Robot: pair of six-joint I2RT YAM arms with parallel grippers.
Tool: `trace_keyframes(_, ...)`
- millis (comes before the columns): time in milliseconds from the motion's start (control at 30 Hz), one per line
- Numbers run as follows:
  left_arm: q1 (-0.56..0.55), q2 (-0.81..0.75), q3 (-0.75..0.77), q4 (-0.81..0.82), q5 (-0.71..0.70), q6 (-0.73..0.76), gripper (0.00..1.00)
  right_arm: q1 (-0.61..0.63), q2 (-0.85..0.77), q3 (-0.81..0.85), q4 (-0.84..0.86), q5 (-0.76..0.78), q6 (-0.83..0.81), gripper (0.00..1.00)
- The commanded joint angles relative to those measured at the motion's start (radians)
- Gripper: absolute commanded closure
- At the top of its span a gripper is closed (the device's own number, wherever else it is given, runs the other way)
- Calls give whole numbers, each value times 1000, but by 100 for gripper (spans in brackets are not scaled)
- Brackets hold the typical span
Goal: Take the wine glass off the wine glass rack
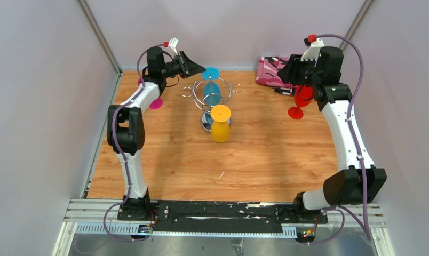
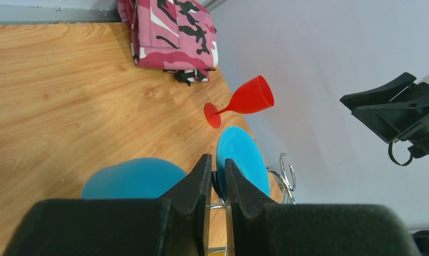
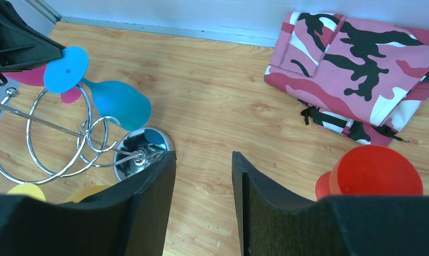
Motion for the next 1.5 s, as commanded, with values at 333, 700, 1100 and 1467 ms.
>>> trace_keyframes(333, -3, 82, 101, 6, 46, -35, 92, 9, 7, -17, 24, -6, 13, 53)
trace_keyframes(700, 9, 77, 124, 6, 56, -63, 98, 9, 19, -20, 28, -5, 14, 53)
trace_keyframes(1100, 33, 60, 104, 6, 18, -49, 100, 9, 21, -25, 31, -7, 15, 53)
trace_keyframes(1467, 56, 58, 109, 6, 1, -50, 100, 9, 22, -27, 34, -13, 18, 53)
